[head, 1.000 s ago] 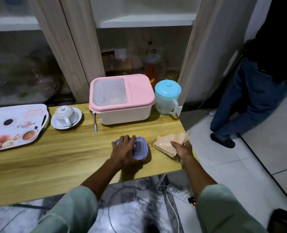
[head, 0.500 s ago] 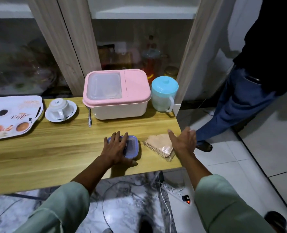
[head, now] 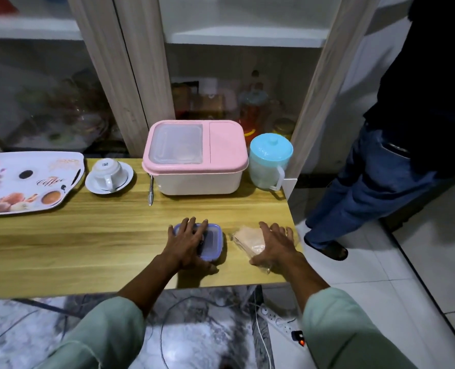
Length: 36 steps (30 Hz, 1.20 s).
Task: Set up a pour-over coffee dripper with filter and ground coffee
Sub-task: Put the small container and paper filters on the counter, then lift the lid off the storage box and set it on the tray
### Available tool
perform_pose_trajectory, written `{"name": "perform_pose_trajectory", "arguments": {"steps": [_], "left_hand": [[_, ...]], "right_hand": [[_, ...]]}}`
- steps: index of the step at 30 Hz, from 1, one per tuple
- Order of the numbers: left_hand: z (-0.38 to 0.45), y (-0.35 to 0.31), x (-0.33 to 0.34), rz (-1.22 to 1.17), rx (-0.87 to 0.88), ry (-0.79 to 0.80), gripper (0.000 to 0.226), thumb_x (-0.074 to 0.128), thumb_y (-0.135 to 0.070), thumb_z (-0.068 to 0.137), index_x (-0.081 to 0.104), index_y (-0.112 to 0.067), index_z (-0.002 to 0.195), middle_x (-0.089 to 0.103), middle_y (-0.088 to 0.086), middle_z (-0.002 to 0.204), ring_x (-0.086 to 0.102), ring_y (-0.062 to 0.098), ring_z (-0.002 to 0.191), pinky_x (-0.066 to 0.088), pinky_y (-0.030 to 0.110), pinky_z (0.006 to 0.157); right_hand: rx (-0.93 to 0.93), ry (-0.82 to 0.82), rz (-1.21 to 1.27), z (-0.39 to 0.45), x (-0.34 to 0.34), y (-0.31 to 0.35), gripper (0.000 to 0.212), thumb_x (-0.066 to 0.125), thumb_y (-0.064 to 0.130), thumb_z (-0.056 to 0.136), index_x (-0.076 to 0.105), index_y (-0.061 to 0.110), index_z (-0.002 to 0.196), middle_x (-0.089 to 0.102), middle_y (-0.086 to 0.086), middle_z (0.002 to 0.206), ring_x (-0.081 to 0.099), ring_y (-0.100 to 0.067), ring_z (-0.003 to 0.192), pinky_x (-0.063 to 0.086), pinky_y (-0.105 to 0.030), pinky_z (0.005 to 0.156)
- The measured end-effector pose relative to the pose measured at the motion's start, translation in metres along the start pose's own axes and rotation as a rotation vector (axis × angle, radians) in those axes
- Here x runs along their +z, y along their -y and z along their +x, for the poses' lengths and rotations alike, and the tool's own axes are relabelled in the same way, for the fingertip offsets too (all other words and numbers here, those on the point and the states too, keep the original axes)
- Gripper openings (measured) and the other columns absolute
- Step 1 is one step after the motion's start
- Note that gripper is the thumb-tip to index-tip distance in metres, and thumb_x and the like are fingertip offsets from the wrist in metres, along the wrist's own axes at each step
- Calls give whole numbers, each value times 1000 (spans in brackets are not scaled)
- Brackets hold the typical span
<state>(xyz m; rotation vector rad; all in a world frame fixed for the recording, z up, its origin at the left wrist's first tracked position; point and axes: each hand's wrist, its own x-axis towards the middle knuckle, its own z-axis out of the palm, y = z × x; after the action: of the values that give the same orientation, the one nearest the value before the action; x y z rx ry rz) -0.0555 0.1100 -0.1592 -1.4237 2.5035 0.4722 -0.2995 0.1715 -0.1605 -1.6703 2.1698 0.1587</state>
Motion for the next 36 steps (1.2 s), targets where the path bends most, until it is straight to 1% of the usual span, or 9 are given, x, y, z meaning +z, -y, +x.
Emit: {"name": "perform_pose_trajectory", "arguments": {"steps": [2, 5, 9, 12, 17, 22, 24, 27, 36], "left_hand": [[-4, -1, -6, -47, 1, -26, 126, 49, -90, 54, 1, -25, 152, -1, 12, 162, -2, 29, 149, 3, 59, 117], [-4, 4, -33, -120, 6, -232, 120, 23, -95, 54, 19, -24, 150, 14, 10, 160, 14, 25, 147, 15, 49, 118], [8, 31, -87, -127, -12, -486, 77, 41, -67, 85, 33, -18, 145, 30, 12, 155, 27, 28, 143, 25, 46, 113], [26, 60, -128, -113, -97, -593, 65, 44, -55, 91, 38, -14, 141, 40, 14, 149, 35, 30, 137, 31, 45, 108], [56, 104, -174, -183, -222, -564, 67, 38, -59, 91, 36, -13, 141, 50, 17, 139, 47, 36, 124, 39, 49, 100], [89, 128, -188, -232, -242, -425, 68, 40, -61, 90, 38, -13, 138, 57, 15, 133, 56, 35, 117, 45, 47, 96], [98, 132, -189, -337, -275, -351, 64, 43, -58, 91, 44, -9, 131, 61, 16, 125, 61, 34, 108, 52, 44, 91], [107, 133, -185, -432, -296, -360, 62, 50, -56, 88, 50, -4, 121, 65, 18, 115, 63, 34, 100, 56, 44, 86], [112, 127, -196, -528, -347, -524, 39, 62, -34, 86, 59, -1, 106, 67, 16, 96, 65, 30, 82, 58, 39, 74]], "right_hand": [[-8, -2, 52, -1, -8, 5, 109, 66, 69, 60, 21, 22, 147, 36, -13, 142, 30, -32, 134, 16, -45, 114], [-62, -156, 143, 11, -41, 21, 79, 58, 65, 77, 42, 15, 136, 47, -13, 138, 41, -31, 128, 30, -42, 106], [-126, -372, 280, 35, -99, 54, 50, 56, 43, 90, 50, 10, 127, 55, -14, 132, 51, -31, 121, 45, -44, 98], [-121, -401, 334, 59, -136, 79, 54, 54, 37, 93, 40, 12, 140, 49, -13, 141, 47, -31, 127, 43, -44, 102], [-27, -418, 322, 102, -170, 107, 54, 53, 38, 93, 38, 13, 139, 53, -12, 137, 53, -32, 121, 47, -42, 96], [147, -371, 270, 131, -170, 119, 35, 56, 39, 91, 54, 13, 114, 63, -10, 116, 63, -27, 100, 54, -38, 85], [212, -381, 277, 136, -167, 121, 26, 59, 37, 90, 53, 14, 99, 66, -9, 106, 61, -21, 85, 51, -31, 73], [303, -412, 319, 141, -163, 125, 20, 61, 30, 90, 53, 13, 96, 66, -9, 101, 54, -17, 73, 44, -27, 66], [380, -536, 529, 134, -176, 137, 19, 60, 18, 91, 58, 8, 108, 66, -13, 103, 63, -25, 88, 49, -30, 72]]}}
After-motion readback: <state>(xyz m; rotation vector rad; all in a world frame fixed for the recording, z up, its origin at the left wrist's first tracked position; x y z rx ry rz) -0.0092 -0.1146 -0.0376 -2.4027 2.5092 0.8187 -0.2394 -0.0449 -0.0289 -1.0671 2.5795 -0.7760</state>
